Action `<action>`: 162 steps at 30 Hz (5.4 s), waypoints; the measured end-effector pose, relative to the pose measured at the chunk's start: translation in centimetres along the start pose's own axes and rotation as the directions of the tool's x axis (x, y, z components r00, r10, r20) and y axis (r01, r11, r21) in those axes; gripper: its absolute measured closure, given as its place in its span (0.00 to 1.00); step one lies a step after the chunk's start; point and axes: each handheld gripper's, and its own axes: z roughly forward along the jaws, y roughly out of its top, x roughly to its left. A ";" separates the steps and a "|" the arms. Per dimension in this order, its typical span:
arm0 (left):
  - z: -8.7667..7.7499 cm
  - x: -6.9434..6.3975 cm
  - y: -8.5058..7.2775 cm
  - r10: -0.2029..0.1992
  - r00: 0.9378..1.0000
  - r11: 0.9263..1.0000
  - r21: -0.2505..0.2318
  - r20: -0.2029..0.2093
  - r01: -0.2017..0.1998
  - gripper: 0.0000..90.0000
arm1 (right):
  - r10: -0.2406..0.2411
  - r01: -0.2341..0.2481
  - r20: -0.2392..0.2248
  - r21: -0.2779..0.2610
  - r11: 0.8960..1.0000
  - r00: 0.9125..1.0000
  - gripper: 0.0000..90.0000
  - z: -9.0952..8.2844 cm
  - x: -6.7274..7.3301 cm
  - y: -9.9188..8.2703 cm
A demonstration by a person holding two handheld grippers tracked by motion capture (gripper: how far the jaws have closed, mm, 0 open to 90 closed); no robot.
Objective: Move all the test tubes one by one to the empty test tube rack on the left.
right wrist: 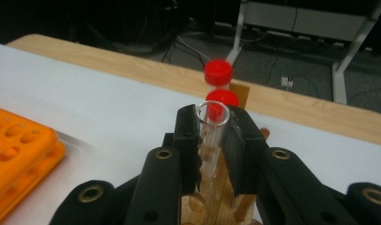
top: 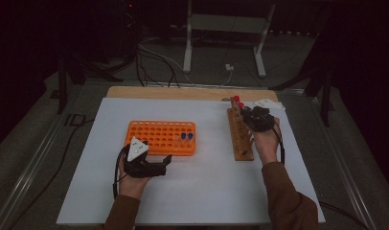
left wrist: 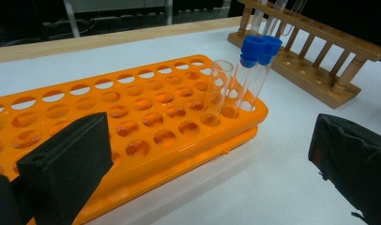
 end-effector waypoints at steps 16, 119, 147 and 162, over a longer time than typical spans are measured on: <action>0.2 -0.2 0.0 0.007 1.000 1.000 0.004 0.011 -0.007 0.00 | -0.022 0.018 -0.049 -0.069 0.997 0.999 0.85 -2.9 0.6 1.5; 4.2 -7.5 1.6 0.216 0.960 0.976 -0.017 0.181 -0.216 0.84 | -0.074 0.099 -0.521 0.021 0.995 0.850 0.54 -6.0 12.7 -3.1; 2.0 -3.6 2.0 0.170 0.981 0.985 -0.038 0.093 -0.167 0.84 | -0.081 0.084 -0.352 -0.005 0.996 0.933 0.00 -6.5 9.1 -4.5; 1.6 -1.1 2.2 0.135 0.991 0.989 -0.055 0.010 -0.134 0.84 | -0.075 0.074 -0.338 -0.017 0.997 0.938 0.00 -7.1 7.9 -4.8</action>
